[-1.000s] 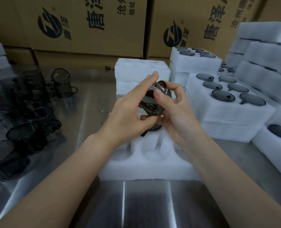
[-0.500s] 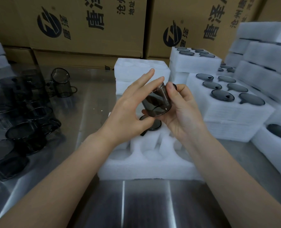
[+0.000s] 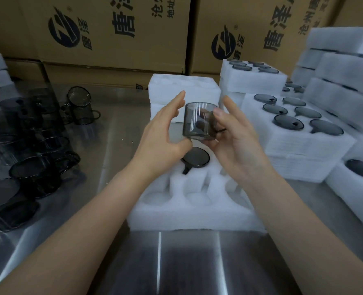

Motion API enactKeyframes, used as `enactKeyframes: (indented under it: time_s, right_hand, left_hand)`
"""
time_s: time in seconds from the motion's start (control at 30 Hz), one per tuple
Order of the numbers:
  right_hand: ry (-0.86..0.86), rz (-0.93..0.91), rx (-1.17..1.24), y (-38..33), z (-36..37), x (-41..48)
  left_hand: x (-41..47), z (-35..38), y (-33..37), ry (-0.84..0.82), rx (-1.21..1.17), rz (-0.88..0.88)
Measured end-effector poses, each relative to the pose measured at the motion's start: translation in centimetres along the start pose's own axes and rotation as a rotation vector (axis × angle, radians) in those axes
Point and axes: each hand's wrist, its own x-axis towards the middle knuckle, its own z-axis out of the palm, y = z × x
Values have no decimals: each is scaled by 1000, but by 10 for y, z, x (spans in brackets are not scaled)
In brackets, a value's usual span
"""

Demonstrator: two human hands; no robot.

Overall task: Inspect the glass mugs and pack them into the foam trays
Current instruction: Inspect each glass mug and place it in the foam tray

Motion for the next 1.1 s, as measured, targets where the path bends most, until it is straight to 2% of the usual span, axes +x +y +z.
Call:
enactKeyframes:
  time_s: [0.1, 0.17, 0.27, 0.33, 0.47, 0.67, 0.73, 0.87, 1.1]
  right_hand:
    - [77, -37, 94, -2, -2, 0]
    - [96, -38, 149, -5, -4, -1]
    - [107, -54, 119, -8, -6, -3]
    - [107, -63, 6, -11, -7, -4]
    - [137, -74, -273, -20, -12, -10]
    - [255, -235, -1111, -18, -26, -20]
    - [260, -229, -1290, -17, -32, -18]
    - [198, -192, -1418, -25, -36, -18]
    - [64, -56, -1503, -29, -33, -22]
  left_hand:
    - [6, 0, -5, 100, 127, -182]
    - [8, 1, -6, 63, 223, -267]
    - [6, 5, -5, -54, 415, -272]
    - [6, 5, -6, -72, 485, -262]
    - [8, 4, -7, -82, 474, -264]
    - [8, 4, -8, -85, 450, -260]
    - [9, 5, -9, -87, 450, -264]
    - [9, 6, -9, -90, 461, -268]
    - [10, 6, -10, -87, 470, -268]
